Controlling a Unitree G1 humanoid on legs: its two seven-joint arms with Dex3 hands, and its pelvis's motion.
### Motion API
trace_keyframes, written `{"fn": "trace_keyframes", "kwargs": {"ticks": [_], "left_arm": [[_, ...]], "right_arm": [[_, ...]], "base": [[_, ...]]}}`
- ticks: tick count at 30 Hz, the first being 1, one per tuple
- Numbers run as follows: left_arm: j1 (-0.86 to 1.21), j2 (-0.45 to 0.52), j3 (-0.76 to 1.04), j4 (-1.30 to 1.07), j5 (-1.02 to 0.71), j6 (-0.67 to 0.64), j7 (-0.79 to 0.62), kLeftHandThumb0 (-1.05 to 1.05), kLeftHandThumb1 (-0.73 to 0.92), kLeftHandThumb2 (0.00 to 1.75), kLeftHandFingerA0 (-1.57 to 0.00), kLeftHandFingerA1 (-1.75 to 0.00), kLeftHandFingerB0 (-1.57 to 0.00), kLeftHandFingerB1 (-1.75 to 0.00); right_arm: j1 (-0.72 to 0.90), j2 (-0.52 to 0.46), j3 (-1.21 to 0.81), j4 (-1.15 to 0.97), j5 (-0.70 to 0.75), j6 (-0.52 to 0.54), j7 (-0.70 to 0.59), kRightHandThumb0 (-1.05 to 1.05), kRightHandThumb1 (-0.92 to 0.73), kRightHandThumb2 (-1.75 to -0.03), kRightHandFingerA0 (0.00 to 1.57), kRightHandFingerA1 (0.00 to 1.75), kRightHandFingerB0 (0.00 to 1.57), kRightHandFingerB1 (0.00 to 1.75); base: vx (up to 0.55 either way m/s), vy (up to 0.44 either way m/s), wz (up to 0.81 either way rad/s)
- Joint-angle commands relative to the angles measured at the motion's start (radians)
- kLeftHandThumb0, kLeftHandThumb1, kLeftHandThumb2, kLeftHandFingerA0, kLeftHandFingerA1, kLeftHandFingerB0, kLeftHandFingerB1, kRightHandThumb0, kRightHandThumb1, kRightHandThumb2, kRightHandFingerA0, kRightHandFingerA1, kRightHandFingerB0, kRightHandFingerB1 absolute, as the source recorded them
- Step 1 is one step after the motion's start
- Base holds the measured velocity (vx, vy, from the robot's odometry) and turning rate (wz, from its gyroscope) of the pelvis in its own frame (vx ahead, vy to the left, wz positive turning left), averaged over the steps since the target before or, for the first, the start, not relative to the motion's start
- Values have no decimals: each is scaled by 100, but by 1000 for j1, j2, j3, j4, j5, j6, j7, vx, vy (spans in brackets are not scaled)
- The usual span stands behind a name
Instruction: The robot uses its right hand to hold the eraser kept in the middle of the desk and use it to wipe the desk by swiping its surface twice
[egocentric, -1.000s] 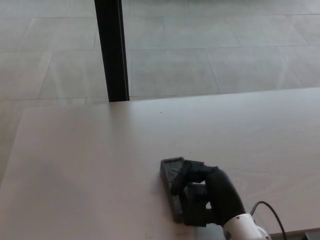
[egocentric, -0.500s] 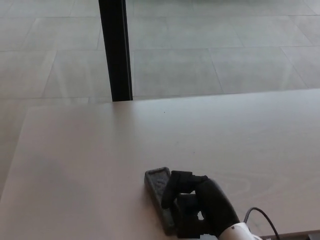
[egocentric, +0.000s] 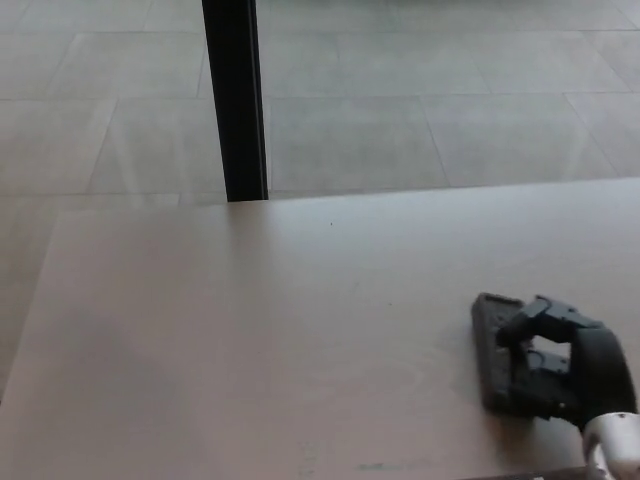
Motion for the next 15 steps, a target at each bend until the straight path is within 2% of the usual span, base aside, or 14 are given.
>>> {"fn": "trace_keyframes", "kwargs": {"ticks": [1, 2, 6, 8, 9, 10, 11, 12, 13, 14, 15], "left_arm": [[7, 9, 5, 0, -7, -29, 25, -77, 66, 103, -49, -86, -46, -74], [7, 9, 6, -1, -10, -26, 21, -76, 88, 66, -41, -94, -42, -75], [4, 9, 10, -1, -17, -23, 16, -76, 85, 67, -45, -99, -41, -74], [-2, 13, 13, 4, -21, -20, 7, -75, 88, 66, -42, -94, -42, -72], [-5, 11, 17, 3, -23, -18, 19, -77, 66, 102, -47, -84, -46, -73], [-6, 10, 18, 3, -23, -18, 19, -77, 66, 102, -47, -84, -46, -73], [-5, 15, 8, 10, -7, -26, 26, -77, 87, 66, -47, -94, -45, -74], [-1, 14, 4, 4, -2, -29, 24, -72, 69, 116, -55, -87, -43, -72], [-1, 14, 5, 3, -3, -29, 24, -72, 69, 116, -55, -87, -43, -72], [4, 15, 2, -2, -1, -29, 20, -78, 86, 67, -46, -96, -42, -74], [3, 15, 5, -5, -6, -24, 22, -77, 87, 66, -45, -95, -45, -74]], "right_arm": [[9, -68, -97, 81, 48, 85, -31, -29, -53, -117, 108, 175, 86, 152], [11, -73, -104, 83, 51, 84, -27, -28, -55, -115, 108, 175, 85, 151], [21, -124, -146, 136, 42, 49, -46, -32, -55, -114, 107, 175, 84, 151], [27, -146, -158, 166, 44, 23, -40, -33, -56, -112, 104, 175, 80, 152], [22, -154, -171, 192, 46, 24, -56, -34, -55, -111, 107, 175, 84, 148], [19, -155, -171, 197, 46, 20, -56, -34, -55, -111, 107, 175, 84, 148], [21, -172, -187, 227, 52, 10, -58, -34, -56, -112, 109, 175, 86, 143], [23, -192, -203, 265, 55, -7, -63, -35, -55, -111, 107, 175, 86, 142], [19, -193, -202, 272, 55, -13, -63, -35, -55, -111, 107, 175, 86, 142], [18, -198, -210, 289, 60, -21, -64, -35, -54, -112, 107, 175, 87, 145], [17, -204, -216, 305, 64, -34, -62, -35, -51, -111, 106, 175, 86, 148]], "base": [[0, 0, 0], [0, 0, 0], [0, 0, 0], [0, 0, 0], [0, 0, 0], [0, 0, 0], [0, 0, 0], [0, 0, 0], [0, 0, 0], [0, 0, 0], [0, 0, 0]]}}
